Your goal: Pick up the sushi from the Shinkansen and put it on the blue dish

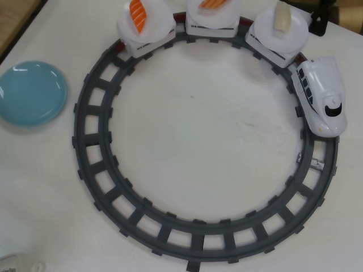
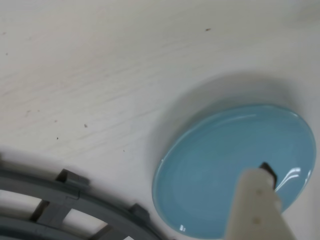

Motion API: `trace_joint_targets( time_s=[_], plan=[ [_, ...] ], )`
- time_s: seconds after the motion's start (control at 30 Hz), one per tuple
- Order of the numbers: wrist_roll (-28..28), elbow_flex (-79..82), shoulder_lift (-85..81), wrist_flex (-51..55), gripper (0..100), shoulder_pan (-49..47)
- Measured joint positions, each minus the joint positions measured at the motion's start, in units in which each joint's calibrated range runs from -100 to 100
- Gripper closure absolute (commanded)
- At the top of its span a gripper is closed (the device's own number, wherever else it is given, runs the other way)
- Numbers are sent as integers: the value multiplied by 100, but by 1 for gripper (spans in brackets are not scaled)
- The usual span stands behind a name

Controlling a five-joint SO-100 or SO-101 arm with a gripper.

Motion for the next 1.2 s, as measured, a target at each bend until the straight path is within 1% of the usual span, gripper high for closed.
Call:
trace_joint_targets(
  time_s=[0.07,0.1,0.17,0.2,0.27,0.33,0.43,0.73,0.83,1.0,1.1,1.2],
  plan=[
    [-57,119,-93,-92,78,33],
    [-207,421,-329,-336,78,74],
    [-569,1537,-1147,-1328,78,188],
    [-652,2315,-1518,-1899,78,196],
    [-729,3852,-1780,-2613,78,155],
    [-760,4803,-1797,-2840,78,139],
    [-776,5096,-1898,-2992,78,213],
    [-776,5151,-1923,-3042,78,204],
    [-776,5142,-1923,-2916,78,270],
    [-781,4428,-2008,-2042,78,605],
    [-781,3898,-2429,-1361,78,924],
    [-781,3696,-3113,-765,78,1128]
  ],
)
